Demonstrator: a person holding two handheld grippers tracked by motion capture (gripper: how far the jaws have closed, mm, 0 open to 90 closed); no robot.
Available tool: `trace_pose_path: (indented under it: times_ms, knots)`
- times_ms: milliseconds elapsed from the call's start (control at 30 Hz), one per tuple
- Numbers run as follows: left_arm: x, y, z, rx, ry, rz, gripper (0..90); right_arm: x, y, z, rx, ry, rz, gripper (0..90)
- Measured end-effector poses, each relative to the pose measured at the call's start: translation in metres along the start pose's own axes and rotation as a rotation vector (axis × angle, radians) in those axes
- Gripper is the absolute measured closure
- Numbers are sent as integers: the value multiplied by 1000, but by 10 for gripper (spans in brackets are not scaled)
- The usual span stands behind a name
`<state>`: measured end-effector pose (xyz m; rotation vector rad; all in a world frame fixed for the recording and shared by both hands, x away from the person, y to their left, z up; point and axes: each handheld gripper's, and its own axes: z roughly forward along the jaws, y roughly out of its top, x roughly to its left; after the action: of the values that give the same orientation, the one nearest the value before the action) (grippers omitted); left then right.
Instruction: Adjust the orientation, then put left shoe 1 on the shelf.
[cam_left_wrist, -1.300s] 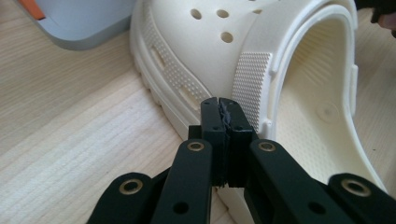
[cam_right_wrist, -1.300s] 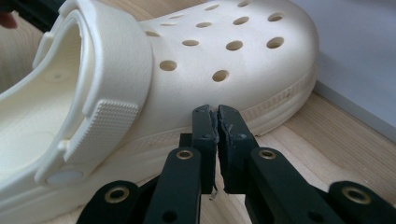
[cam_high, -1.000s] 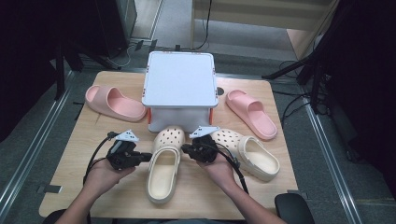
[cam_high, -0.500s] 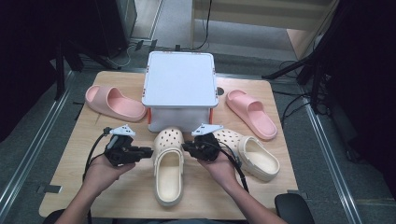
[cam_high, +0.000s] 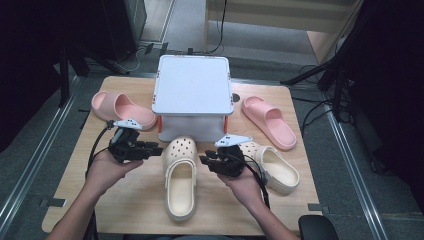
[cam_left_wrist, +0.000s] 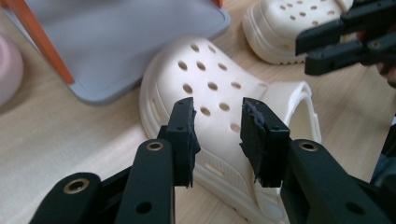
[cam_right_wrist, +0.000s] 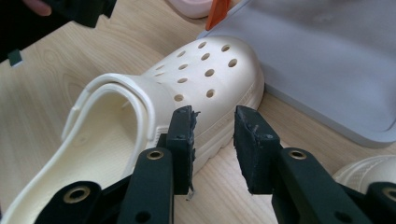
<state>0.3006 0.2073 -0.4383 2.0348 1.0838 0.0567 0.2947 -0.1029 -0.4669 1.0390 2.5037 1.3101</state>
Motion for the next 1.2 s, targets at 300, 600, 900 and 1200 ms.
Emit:
trace_pose_path:
  times_ms: [300, 600, 900, 1200]
  knots:
    - [6, 27, -1, 16, -4, 51, 728, 9, -3, -8, -7, -6, 4, 623]
    - [10, 68, -12, -24, -14, 88, 789, 20, -7, -9, 1, -2, 17, 537]
    - [20, 103, -17, -40, 16, 109, 832, 35, -15, 0, 13, 2, 15, 485]
    - [37, 109, -8, -13, 74, 113, 862, 45, -24, 18, 23, -51, 30, 431]
